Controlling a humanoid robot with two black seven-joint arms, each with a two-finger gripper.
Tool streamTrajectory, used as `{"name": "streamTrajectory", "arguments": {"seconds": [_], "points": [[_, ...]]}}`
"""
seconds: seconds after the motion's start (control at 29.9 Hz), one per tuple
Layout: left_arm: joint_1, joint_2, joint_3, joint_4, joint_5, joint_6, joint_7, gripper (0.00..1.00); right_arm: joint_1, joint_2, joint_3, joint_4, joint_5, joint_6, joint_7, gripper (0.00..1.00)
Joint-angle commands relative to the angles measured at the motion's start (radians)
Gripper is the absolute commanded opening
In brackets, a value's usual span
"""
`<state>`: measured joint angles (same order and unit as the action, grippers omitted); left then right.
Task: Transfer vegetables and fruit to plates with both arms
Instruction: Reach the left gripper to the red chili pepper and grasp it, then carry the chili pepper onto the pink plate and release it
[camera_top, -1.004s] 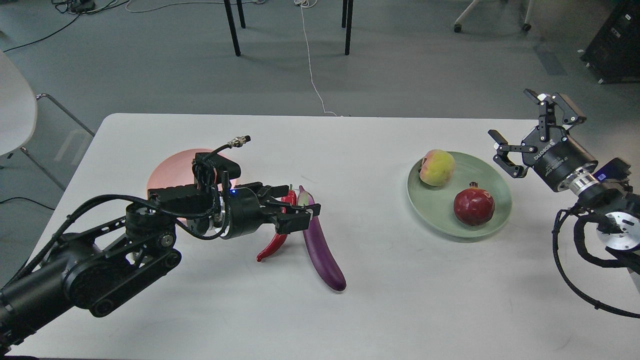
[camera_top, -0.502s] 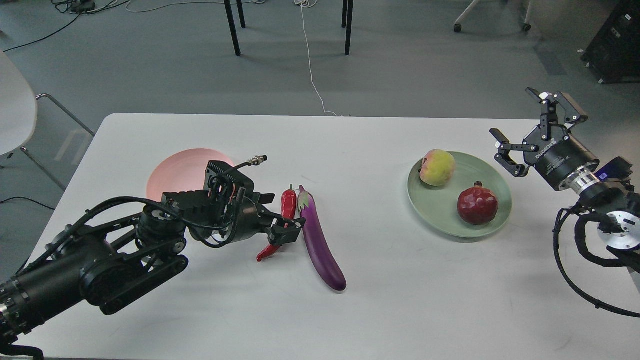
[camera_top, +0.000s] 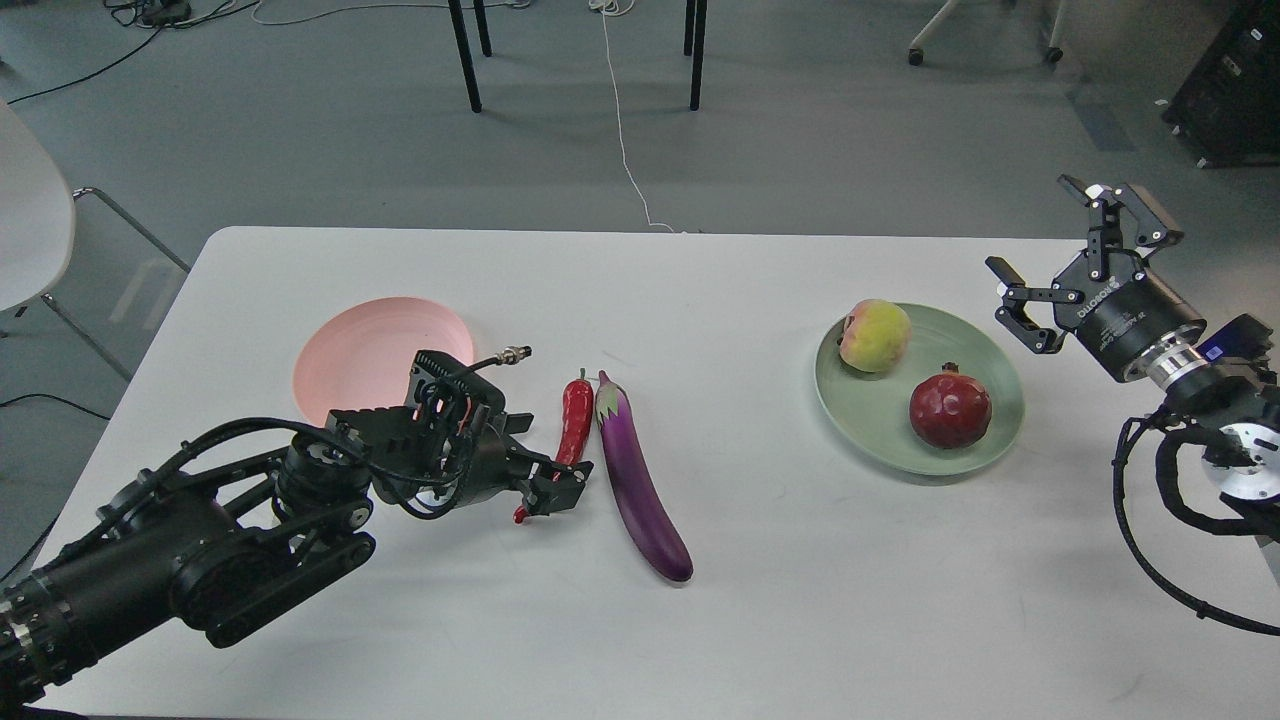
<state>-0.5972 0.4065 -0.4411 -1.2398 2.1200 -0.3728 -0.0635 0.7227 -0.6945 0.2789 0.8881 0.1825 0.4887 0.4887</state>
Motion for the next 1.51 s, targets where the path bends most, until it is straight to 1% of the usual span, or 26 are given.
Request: {"name": "streamTrajectory", "arguments": {"seconds": [0.0,0.07,0.23,0.3,0.4,0.54,0.64,0.84,0.97,1.04,1.14,1.24,1.34,1.41,1.47], "points": [[-0.006,0.005,-0.001,0.0,0.001,-0.003,-0.001,0.82,0.0,0.001,0.0,0.0,0.0,0.0,0.0,0.99],[-0.006,0.002,-0.001,0.002,0.001,-0.006,-0.001,0.71,0.0,0.0,0.002,0.002,0.0,0.0,0.0,0.99],[-0.001,0.001,-0.001,0.002,0.005,-0.028,-0.001,0.48,0.0,0.0,0.011,0.002,0.0,0.0,0.0,0.99],[-0.003,0.001,-0.001,0.002,0.005,-0.028,-0.001,0.41,0.0,0.001,0.013,0.003,0.0,0.0,0.0,0.99],[-0.004,0.003,-0.001,0.002,0.005,-0.028,0.001,0.35,0.0,0.001,0.013,0.003,0.0,0.0,0.0,0.99],[-0.01,0.003,-0.001,0.002,0.009,-0.028,0.007,0.23,-0.002,0.001,0.013,0.0,0.0,0.0,0.0,0.99],[-0.015,0.005,-0.004,-0.001,0.009,-0.028,0.008,0.21,0.0,0.001,0.013,0.0,0.0,0.0,0.0,0.99],[-0.064,0.023,-0.024,-0.018,-0.006,-0.018,0.007,0.21,-0.002,0.003,0.014,-0.002,0.0,0.0,0.0,0.99],[-0.113,0.103,-0.034,-0.033,-0.087,-0.018,0.004,0.21,-0.002,0.003,0.014,-0.001,0.0,0.0,0.0,0.99],[-0.139,0.168,-0.031,-0.027,-0.15,-0.02,-0.002,0.22,-0.002,0.001,0.014,0.0,0.0,0.0,0.0,0.99],[-0.145,0.257,-0.022,0.015,-0.233,-0.02,-0.015,0.22,-0.002,0.001,0.013,-0.002,-0.002,0.0,0.0,0.99],[-0.139,0.293,-0.019,0.078,-0.271,-0.017,-0.033,0.23,-0.002,0.007,0.011,-0.006,-0.002,0.0,0.0,0.99],[-0.134,0.308,-0.016,0.124,-0.275,0.0,-0.047,0.28,-0.005,0.01,0.008,-0.006,-0.002,0.0,0.0,0.99],[-0.13,0.305,-0.016,0.149,-0.276,0.015,-0.048,0.31,-0.009,0.01,0.011,-0.006,-0.002,0.0,0.0,0.99],[-0.13,0.301,-0.016,0.174,-0.276,0.032,-0.048,0.39,-0.011,0.01,0.013,-0.006,-0.002,0.0,0.0,0.99]]}}
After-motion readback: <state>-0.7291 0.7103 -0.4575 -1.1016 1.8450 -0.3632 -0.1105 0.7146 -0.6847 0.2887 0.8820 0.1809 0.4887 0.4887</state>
